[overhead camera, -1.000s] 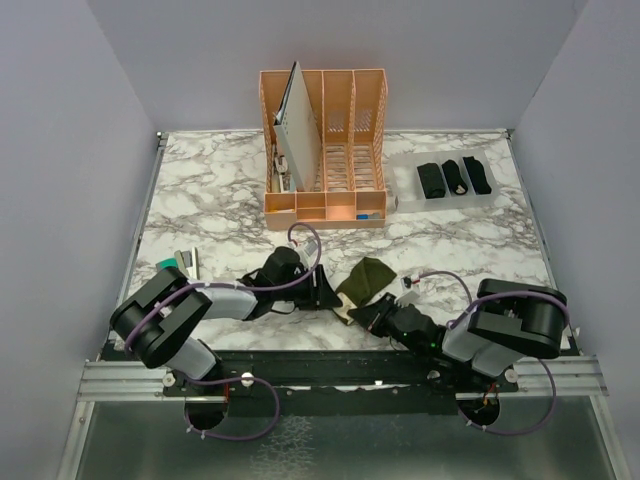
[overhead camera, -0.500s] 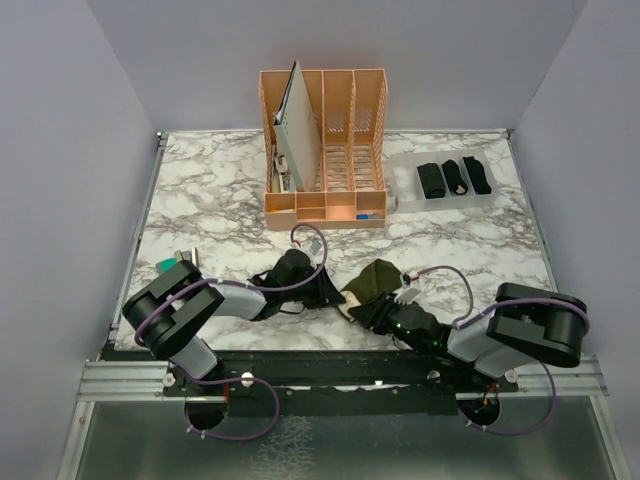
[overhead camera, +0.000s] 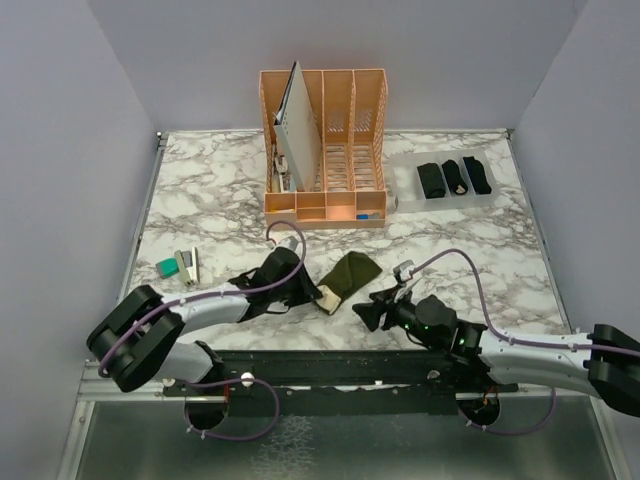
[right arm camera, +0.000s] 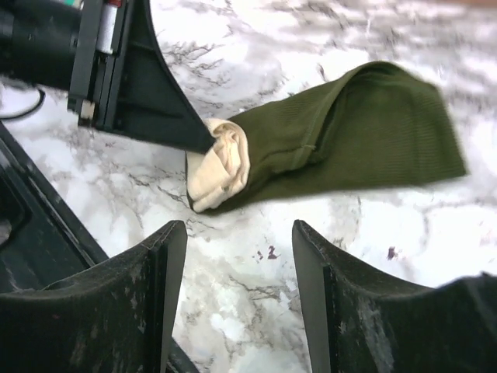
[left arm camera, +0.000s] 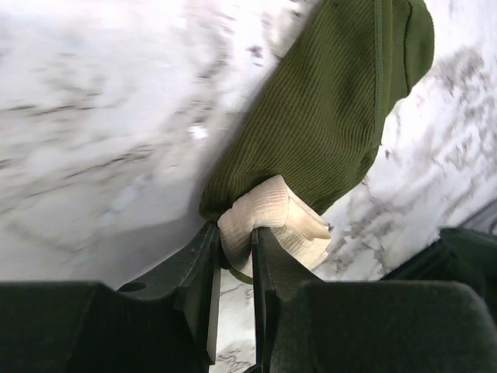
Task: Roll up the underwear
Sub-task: Roll the underwear to the corner of the board.
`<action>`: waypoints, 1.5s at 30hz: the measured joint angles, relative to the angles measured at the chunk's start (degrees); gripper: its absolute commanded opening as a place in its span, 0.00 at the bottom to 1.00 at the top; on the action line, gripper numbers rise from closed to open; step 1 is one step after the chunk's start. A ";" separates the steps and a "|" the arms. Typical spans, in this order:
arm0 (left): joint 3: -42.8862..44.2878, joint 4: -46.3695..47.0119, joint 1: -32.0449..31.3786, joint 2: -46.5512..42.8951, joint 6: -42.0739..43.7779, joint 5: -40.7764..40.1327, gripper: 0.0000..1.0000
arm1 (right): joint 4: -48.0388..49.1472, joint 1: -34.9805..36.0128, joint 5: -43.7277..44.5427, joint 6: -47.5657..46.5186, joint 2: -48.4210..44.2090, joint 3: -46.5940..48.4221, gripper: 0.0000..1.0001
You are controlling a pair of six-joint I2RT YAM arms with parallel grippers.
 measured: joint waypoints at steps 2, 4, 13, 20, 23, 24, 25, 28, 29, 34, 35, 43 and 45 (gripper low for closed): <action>-0.61 -4.15 0.55 -3.08 -0.83 -2.97 0.00 | 0.11 0.00 -2.36 -7.39 -1.38 0.44 0.60; -1.40 -7.98 1.09 -6.43 -2.14 -5.55 0.00 | 0.81 -0.07 -5.75 -15.87 -0.92 1.05 0.58; -8.39 -23.17 1.20 -24.68 -13.64 -14.03 0.00 | 2.73 3.76 -20.06 -52.59 18.97 13.33 0.53; -8.11 -25.62 1.16 -25.31 -15.85 -14.05 0.00 | 10.51 12.68 -20.92 -73.79 30.93 15.23 0.54; -6.80 -26.60 1.14 -24.17 -15.76 -13.97 0.00 | 14.16 15.02 -20.81 -79.34 35.43 15.78 0.54; -6.14 -27.23 1.14 -23.58 -15.54 -13.94 0.00 | 15.91 15.43 -20.55 -80.91 36.89 15.78 0.54; -5.75 -27.65 1.14 -23.28 -15.43 -13.88 0.00 | 17.59 15.76 -20.17 -82.34 38.45 15.80 0.54; -4.50 -29.03 1.11 -22.18 -15.13 -13.09 0.00 | 21.09 16.11 -18.88 -85.88 42.58 15.87 0.54; -4.28 -29.38 1.09 -21.94 -15.15 -12.70 0.00 | 21.79 16.11 -18.56 -86.82 43.65 15.89 0.54; -3.58 -30.82 1.09 -21.59 -15.15 -10.69 0.00 | 25.70 16.17 -16.68 -90.86 47.89 16.85 0.55; -3.58 -31.01 1.09 -21.59 -15.17 -10.23 0.00 | 27.34 16.20 -16.09 -91.52 48.87 16.90 0.55; -4.15 -30.58 1.09 -21.84 -15.61 -7.45 0.00 | 31.91 16.26 -15.28 -94.03 51.84 16.96 0.45; -4.59 -30.21 1.11 -22.23 -15.80 -6.62 0.00 | 31.87 16.26 -15.23 -94.20 52.00 17.11 0.42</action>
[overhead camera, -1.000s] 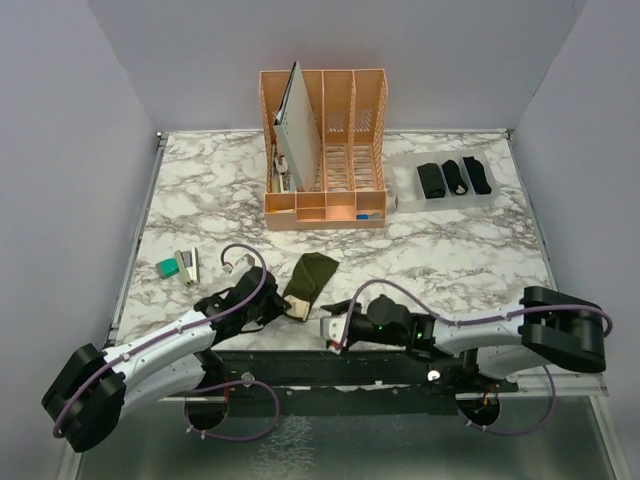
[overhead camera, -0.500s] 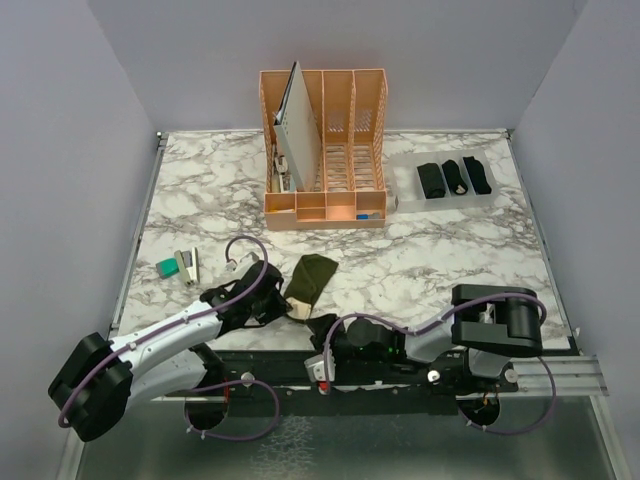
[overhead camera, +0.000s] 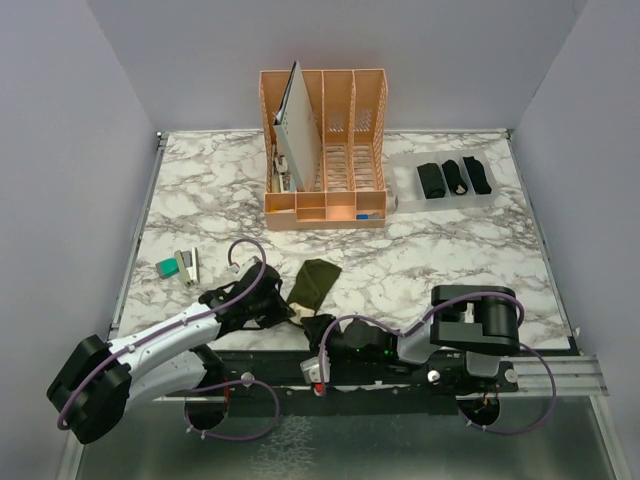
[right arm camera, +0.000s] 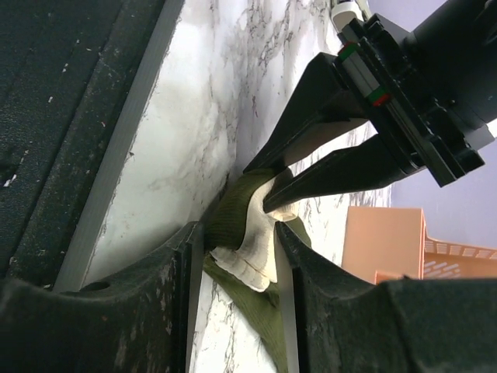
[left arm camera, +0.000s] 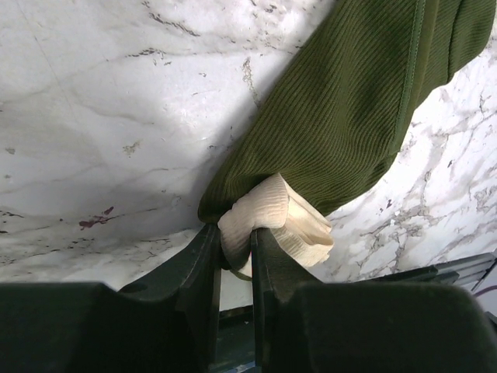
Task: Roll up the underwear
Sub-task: Roll the underwear to the corner of the board.
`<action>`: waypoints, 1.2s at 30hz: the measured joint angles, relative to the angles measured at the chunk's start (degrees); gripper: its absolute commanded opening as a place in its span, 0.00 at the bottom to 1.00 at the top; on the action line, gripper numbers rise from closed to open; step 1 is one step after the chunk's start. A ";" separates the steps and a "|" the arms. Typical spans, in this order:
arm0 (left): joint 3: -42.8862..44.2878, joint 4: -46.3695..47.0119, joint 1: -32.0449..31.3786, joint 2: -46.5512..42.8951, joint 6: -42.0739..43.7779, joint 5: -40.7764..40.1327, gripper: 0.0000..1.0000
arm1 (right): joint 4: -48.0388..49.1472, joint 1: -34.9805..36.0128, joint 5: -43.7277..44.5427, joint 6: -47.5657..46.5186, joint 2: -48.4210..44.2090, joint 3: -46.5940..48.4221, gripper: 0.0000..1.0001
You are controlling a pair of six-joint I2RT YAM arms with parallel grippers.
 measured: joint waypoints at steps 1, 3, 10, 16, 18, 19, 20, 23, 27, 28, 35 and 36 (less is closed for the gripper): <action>-0.11 0.04 0.02 -0.17 0.00 0.13 0.00 | -0.07 0.00 0.15 -0.07 0.17 0.09 0.40; -0.37 0.13 0.42 -0.57 0.00 0.74 0.00 | -0.11 0.00 0.46 -0.20 0.66 0.28 0.36; -1.05 0.39 2.47 -1.20 0.61 3.06 0.00 | -0.42 0.11 2.05 -0.09 1.86 1.07 0.38; -2.19 0.35 3.37 -3.04 0.72 3.96 0.00 | 1.68 0.17 4.13 0.94 3.17 1.57 0.45; -2.27 0.42 3.43 -3.04 0.72 4.11 0.00 | 3.10 0.20 4.59 0.96 3.98 1.57 0.44; -2.32 0.46 3.43 -3.04 0.74 4.20 0.00 | 3.85 0.22 4.90 0.94 4.44 1.60 0.40; -2.38 0.59 3.45 -3.04 0.74 4.24 0.00 | 4.55 0.26 5.18 0.92 4.66 1.66 0.33; -2.62 0.85 3.48 -3.19 0.74 4.33 0.00 | 5.07 0.44 5.53 1.16 6.12 2.08 0.18; -3.08 1.09 3.65 -3.89 0.74 4.35 0.00 | 5.07 0.48 5.86 2.23 6.51 2.43 0.08; -3.23 1.18 3.69 -4.07 0.72 4.35 0.00 | 5.07 0.48 5.97 2.56 6.51 2.45 0.02; -4.68 1.66 3.74 -6.78 0.35 4.33 0.44 | 1.53 -1.25 4.07 10.73 3.78 2.84 0.00; -4.94 1.62 3.74 -7.50 0.22 4.31 0.53 | 0.72 -1.79 3.32 12.59 2.99 2.91 0.00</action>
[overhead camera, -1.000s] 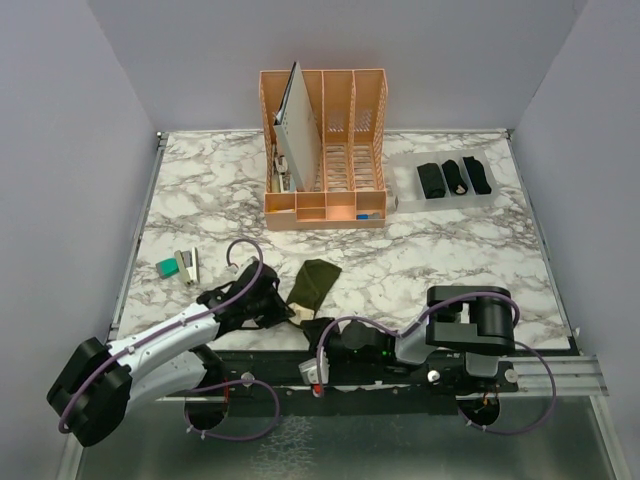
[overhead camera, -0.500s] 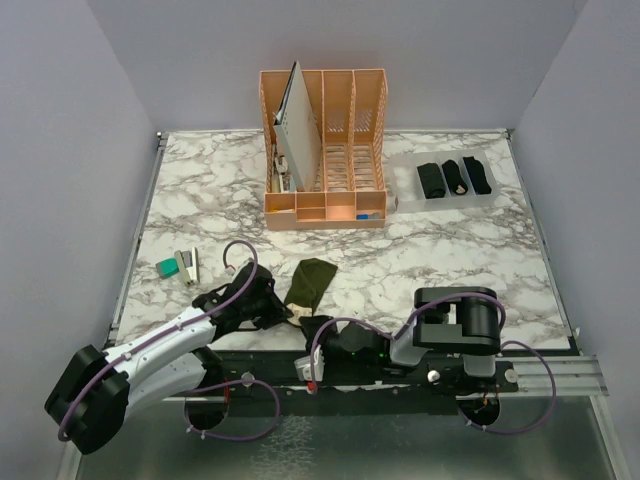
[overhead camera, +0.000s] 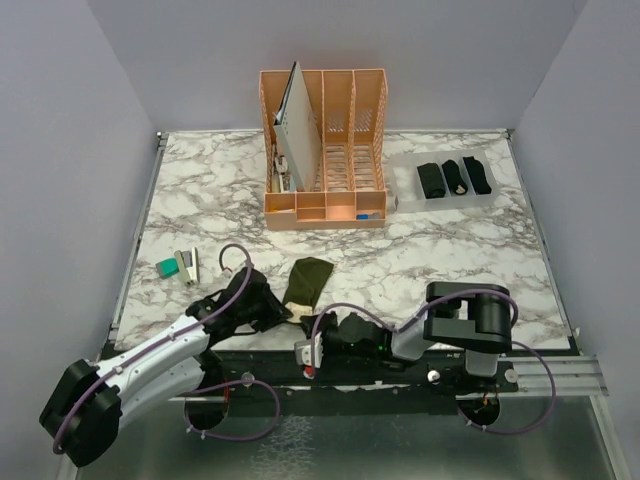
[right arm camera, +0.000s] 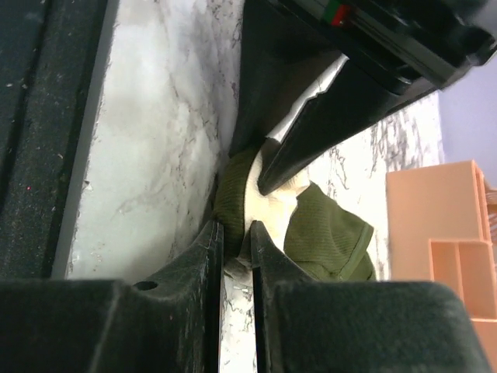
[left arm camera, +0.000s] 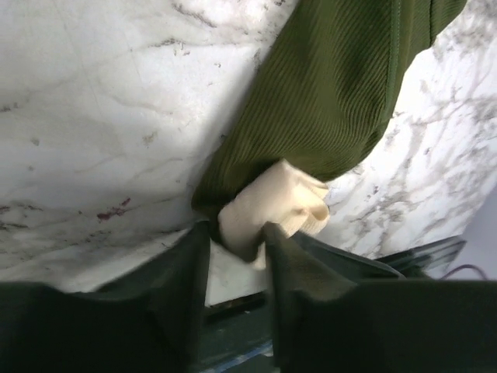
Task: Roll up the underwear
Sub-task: Roll the underwear to the corner of the board.
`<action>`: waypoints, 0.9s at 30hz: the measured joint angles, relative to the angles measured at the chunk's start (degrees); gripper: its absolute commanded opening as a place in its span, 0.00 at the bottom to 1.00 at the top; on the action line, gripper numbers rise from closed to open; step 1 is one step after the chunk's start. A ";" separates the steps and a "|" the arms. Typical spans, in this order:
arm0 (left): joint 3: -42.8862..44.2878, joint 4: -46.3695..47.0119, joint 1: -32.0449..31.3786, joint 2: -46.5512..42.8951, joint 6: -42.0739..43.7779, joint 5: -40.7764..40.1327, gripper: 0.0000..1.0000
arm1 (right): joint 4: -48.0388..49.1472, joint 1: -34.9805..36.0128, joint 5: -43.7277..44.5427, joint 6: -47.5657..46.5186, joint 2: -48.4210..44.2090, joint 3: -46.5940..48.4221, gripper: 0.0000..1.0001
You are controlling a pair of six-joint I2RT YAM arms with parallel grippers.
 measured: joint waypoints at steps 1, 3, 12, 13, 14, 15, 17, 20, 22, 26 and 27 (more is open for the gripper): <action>-0.33 -0.13 -0.02 -0.98 -0.13 0.02 0.59 | -0.72 -0.46 -0.61 1.64 -0.70 0.02 0.00; -0.94 -0.83 -0.04 -2.82 -0.66 0.09 0.67 | -1.51 -1.36 -1.03 4.70 -1.57 0.00 0.01; -3.87 -1.88 -0.04 -10.19 -3.02 0.04 0.82 | 0.02 -2.82 -2.58 18.53 -2.32 -0.98 0.00; -4.26 -1.60 -0.04 -11.04 -3.32 0.02 0.83 | 0.63 -2.89 -2.78 19.98 -2.45 -1.38 0.01; -4.74 -1.20 -0.04 -11.89 -3.74 0.00 0.83 | 1.18 -2.97 -3.04 21.33 -2.58 -1.75 0.00; -5.05 -0.92 -0.04 -12.52 -4.07 -0.04 0.84 | 1.73 -3.04 -3.26 22.53 -2.67 -2.05 0.01; -5.99 0.07 -0.04 -13.90 -4.92 -0.13 0.81 | 3.02 -3.13 -3.61 24.81 -2.67 -2.73 0.01; -7.48 2.40 -0.04 -14.86 -6.19 -0.33 0.69 | 4.94 -3.10 -4.00 27.71 -2.67 -3.78 0.01; -8.52 4.39 -0.04 -14.67 -6.82 -0.48 0.61 | 6.08 -3.13 -4.20 29.33 -2.67 -4.39 0.00; -9.31 6.69 -0.04 -12.46 -7.67 -1.18 0.48 | 7.91 -3.10 -4.35 31.61 -2.64 -5.18 0.00; -9.31 7.17 -0.04 -11.61 -7.65 -1.44 0.46 | 8.52 -3.10 -4.35 32.00 -2.64 -5.46 0.01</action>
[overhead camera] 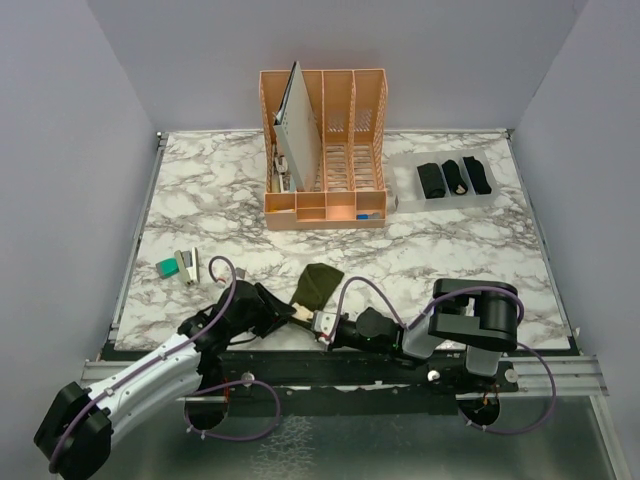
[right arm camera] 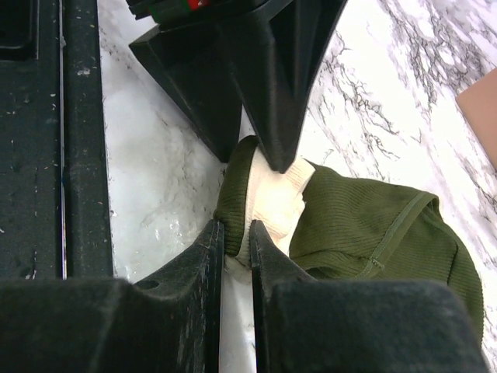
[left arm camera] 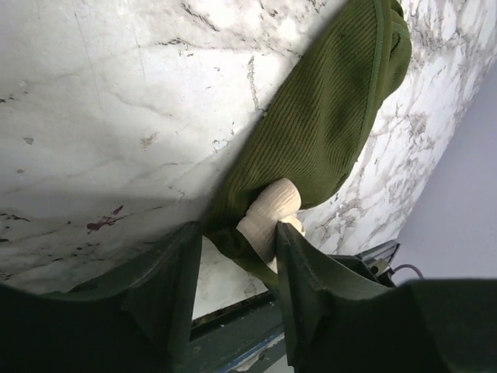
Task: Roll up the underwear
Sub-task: Roll the underwear to the corner of the board.
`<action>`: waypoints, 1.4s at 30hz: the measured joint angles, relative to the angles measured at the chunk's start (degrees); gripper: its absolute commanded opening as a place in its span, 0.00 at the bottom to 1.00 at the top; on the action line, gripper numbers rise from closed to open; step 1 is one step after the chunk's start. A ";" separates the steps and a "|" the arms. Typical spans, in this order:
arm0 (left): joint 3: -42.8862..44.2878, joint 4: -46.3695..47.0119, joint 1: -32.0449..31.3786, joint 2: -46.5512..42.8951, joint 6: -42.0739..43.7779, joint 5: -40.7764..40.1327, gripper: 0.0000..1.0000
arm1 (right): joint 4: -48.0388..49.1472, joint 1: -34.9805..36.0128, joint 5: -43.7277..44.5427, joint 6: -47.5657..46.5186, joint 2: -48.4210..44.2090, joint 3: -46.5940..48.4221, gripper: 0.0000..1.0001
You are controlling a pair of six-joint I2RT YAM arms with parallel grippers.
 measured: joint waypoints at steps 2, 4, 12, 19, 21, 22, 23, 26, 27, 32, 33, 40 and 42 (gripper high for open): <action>-0.04 0.70 -0.02 1.25 0.04 -0.15 0.43 | 0.85 0.00 -0.04 0.46 0.00 -0.48 0.01; -0.37 1.90 -0.02 2.12 -0.02 -0.15 0.39 | 1.33 -0.02 -0.22 0.44 0.00 -0.76 0.01; -0.83 4.42 -0.28 3.41 0.39 -0.15 0.50 | 2.62 -0.28 -2.91 -2.40 0.00 -1.90 0.01; -0.83 4.72 -0.28 2.71 0.87 -0.37 0.25 | 2.54 -0.28 -4.09 -4.76 0.00 -1.92 0.03; -0.87 3.82 -0.28 2.86 1.68 -0.83 0.12 | 2.56 -0.28 -4.28 -5.18 0.00 -1.99 0.07; -0.90 3.41 -0.28 2.95 2.12 -0.87 0.08 | 2.58 -0.28 -4.44 -5.40 0.00 -2.08 0.11; -0.90 3.21 -0.35 3.13 2.45 -0.85 0.01 | 2.60 -0.28 -4.57 -5.62 0.00 -2.12 0.18; -0.81 3.26 -0.39 3.19 3.48 -0.85 0.00 | 2.38 -0.26 -4.87 -6.84 -0.02 -2.16 0.45; -0.68 3.10 -0.39 3.28 3.85 -0.87 0.00 | 2.10 -0.26 -4.96 -7.26 -0.15 -2.16 0.49; 0.79 0.98 -0.37 4.02 4.81 -1.25 0.00 | -2.21 -0.26 -5.73 -10.67 -3.21 -2.47 0.70; 1.09 0.42 -0.37 4.17 4.87 -1.29 0.00 | -3.61 -0.24 -5.97 -11.41 -4.13 -2.43 0.73; 2.51 -0.72 -0.37 5.79 4.87 -1.29 0.00 | -10.97 1.27 -6.03 -18.60 -6.23 -0.37 0.72; 3.17 -1.05 -0.37 6.38 4.94 -1.29 0.00 | -11.45 1.95 -5.46 -21.14 -5.86 0.28 0.69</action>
